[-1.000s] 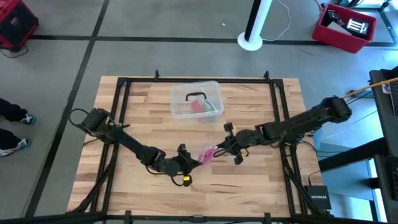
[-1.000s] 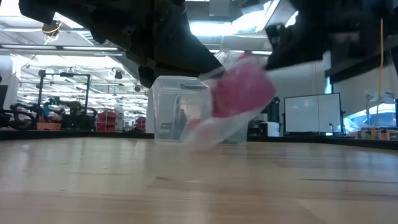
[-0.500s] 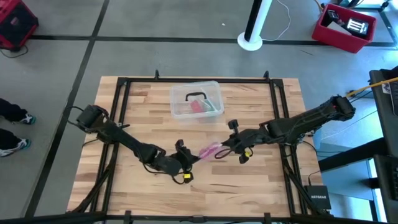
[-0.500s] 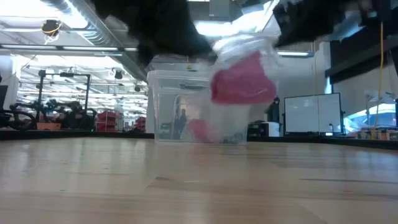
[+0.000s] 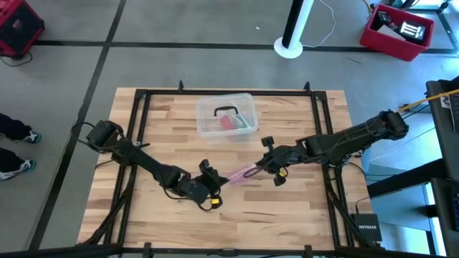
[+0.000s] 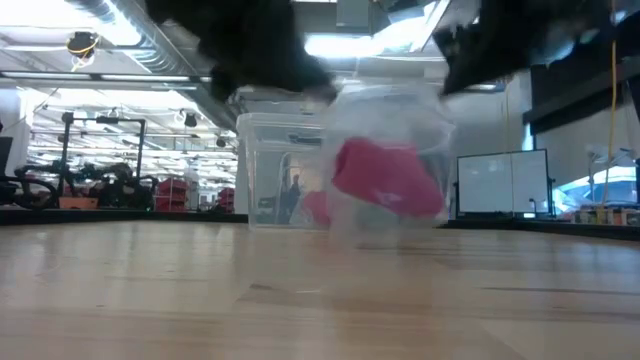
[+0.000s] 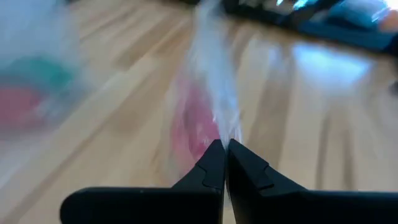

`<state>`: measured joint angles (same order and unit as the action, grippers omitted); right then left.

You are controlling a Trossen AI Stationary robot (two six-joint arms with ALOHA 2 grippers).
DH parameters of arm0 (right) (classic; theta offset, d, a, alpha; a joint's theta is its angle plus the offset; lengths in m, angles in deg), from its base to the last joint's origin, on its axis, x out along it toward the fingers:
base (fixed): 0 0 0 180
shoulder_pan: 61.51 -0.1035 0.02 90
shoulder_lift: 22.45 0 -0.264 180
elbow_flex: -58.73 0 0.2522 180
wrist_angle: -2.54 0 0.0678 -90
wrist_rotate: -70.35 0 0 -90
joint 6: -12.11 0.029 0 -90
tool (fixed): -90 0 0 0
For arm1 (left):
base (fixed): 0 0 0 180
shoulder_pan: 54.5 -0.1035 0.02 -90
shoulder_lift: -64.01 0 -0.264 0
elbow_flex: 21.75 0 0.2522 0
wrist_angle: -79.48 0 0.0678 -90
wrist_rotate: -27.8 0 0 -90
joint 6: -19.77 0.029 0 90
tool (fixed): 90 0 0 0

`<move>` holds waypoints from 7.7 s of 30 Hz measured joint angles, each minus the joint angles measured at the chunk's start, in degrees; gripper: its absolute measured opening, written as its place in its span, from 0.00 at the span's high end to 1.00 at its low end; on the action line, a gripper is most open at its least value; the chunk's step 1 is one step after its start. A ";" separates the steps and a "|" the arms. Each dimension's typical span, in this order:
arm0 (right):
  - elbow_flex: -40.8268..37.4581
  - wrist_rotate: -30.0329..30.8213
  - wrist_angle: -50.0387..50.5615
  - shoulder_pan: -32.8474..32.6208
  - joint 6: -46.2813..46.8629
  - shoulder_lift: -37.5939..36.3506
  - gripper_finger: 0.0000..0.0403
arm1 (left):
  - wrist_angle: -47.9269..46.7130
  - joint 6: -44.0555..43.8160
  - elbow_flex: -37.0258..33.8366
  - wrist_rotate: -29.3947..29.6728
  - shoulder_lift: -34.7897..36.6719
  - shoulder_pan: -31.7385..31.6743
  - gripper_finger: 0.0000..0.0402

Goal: Roll bandage
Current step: Put the rolled pink bandage into the transparent zip bag, then close the transparent zip bag, then open the transparent bin

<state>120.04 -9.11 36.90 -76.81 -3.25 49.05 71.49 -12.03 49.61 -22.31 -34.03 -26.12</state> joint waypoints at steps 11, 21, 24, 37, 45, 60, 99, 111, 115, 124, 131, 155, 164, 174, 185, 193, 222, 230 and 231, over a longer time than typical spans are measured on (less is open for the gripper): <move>0.25 -3.86 -2.33 -0.93 3.17 2.64 1.00 | -5.13 -2.33 -0.17 -2.19 1.09 -1.07 0.93; 0.25 -3.66 -1.62 -0.80 7.95 3.39 1.00 | -7.17 3.21 -0.20 -8.36 11.54 -4.25 0.65; 0.25 -3.54 -2.47 -0.80 8.70 3.39 1.00 | -0.15 8.74 -0.17 -8.16 11.63 -6.16 0.62; 0.25 -2.06 -4.52 -0.80 8.91 3.39 1.00 | 15.32 17.62 7.20 -15.39 -7.04 -13.80 0.61; 0.25 -2.11 -4.01 -0.80 9.08 3.39 1.00 | 11.83 19.22 10.19 -17.26 -9.41 -14.43 0.61; 0.25 -2.10 -4.10 -0.78 8.95 3.39 1.00 | 11.47 20.47 10.16 -17.26 -9.42 -14.63 0.89; 0.27 2.10 13.33 -0.80 8.96 -3.77 1.00 | -4.49 12.17 10.16 -17.06 -8.79 -9.92 0.93; 0.27 -0.21 14.25 -0.82 13.39 -4.90 0.98 | -8.24 8.94 10.15 -17.52 -8.72 -8.81 0.92; 0.27 -0.43 14.14 -0.80 16.12 -5.03 0.86 | -10.83 8.67 11.56 -17.99 -7.02 -9.19 0.84; 7.43 -0.85 23.24 -0.78 19.48 -6.16 0.48 | -26.30 9.90 13.33 -12.06 6.80 -8.98 0.61; 8.93 4.56 16.64 6.54 10.21 -6.58 0.32 | -31.50 7.78 3.76 2.53 20.80 -10.07 0.59; -7.87 -42.84 -26.90 55.11 29.78 4.32 0.32 | -6.15 -5.55 -28.92 -2.00 40.57 -31.42 0.59; -8.85 -44.54 -29.78 55.02 33.93 6.62 0.32 | 7.26 -9.75 -32.70 -5.71 40.41 -31.49 0.59; -8.87 -44.18 -30.63 54.99 34.53 6.64 0.32 | 6.94 -11.25 -32.81 -4.93 37.90 -32.91 0.59; -8.51 -42.63 -32.77 48.21 34.95 6.64 0.32 | 13.96 -2.62 -32.81 -6.70 37.83 -31.42 0.59; -4.91 -44.58 -30.75 48.27 36.80 6.64 0.32 | 12.39 0.36 -32.81 -7.58 38.07 -31.35 0.59; -4.21 -42.96 -30.01 48.27 38.92 6.60 0.32 | 5.11 -8.45 -37.79 -9.98 49.85 -33.12 0.59; -4.21 -42.80 -30.99 48.34 42.04 6.58 0.32 | 6.56 -6.96 -37.79 -10.04 48.92 -32.93 0.59; -4.21 -43.33 -30.99 48.36 42.92 6.58 0.32 | 6.53 -6.92 -37.79 -9.99 48.52 -32.95 0.59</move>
<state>115.83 -52.44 5.91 -28.45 39.67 55.63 78.02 -18.96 11.82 -32.30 14.48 -59.07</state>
